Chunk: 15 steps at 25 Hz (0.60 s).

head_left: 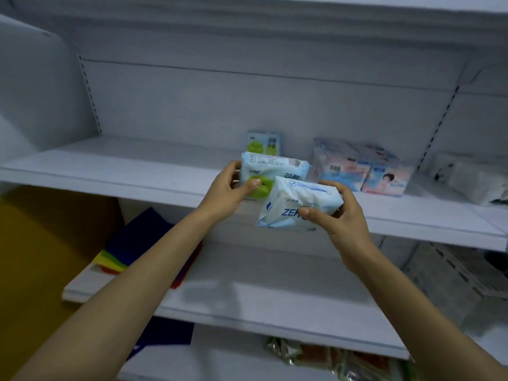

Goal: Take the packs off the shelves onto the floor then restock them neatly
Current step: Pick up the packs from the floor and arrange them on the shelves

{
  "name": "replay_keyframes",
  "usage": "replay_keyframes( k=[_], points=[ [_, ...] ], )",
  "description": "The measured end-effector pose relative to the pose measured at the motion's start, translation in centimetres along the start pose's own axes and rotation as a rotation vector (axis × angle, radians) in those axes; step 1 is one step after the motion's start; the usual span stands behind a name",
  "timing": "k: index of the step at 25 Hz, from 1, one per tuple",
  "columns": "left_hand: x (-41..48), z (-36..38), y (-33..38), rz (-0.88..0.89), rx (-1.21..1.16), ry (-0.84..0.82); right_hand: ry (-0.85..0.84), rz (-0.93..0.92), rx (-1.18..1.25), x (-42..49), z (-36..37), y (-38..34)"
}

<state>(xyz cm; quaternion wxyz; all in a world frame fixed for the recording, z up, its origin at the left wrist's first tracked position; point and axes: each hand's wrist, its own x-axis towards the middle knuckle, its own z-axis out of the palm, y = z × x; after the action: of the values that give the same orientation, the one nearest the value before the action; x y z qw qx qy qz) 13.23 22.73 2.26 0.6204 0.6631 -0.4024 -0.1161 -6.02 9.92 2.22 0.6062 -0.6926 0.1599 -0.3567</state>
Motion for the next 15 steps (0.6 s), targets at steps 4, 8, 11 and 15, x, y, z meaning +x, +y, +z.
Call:
replay_keyframes(
  k=[4, 8, 11, 15],
  points=[
    [9.6, -3.1, -4.2, -0.067, -0.054, 0.031, 0.024, -0.014, 0.01, 8.1, 2.6, 1.2],
    [18.7, -2.9, -8.7, -0.151, -0.019, -0.074, 0.006, 0.0, -0.07, 14.2, 4.6, 3.1],
    [23.0, -1.6, -11.3, -0.199, 0.083, -0.133, 0.028, 0.033, -0.106, 17.7, 5.5, 4.4],
    [24.9, -1.5, -12.1, -0.203, 0.093, -0.063, 0.131, 0.049, -0.162, 22.7, 7.1, 6.0]
  ],
)
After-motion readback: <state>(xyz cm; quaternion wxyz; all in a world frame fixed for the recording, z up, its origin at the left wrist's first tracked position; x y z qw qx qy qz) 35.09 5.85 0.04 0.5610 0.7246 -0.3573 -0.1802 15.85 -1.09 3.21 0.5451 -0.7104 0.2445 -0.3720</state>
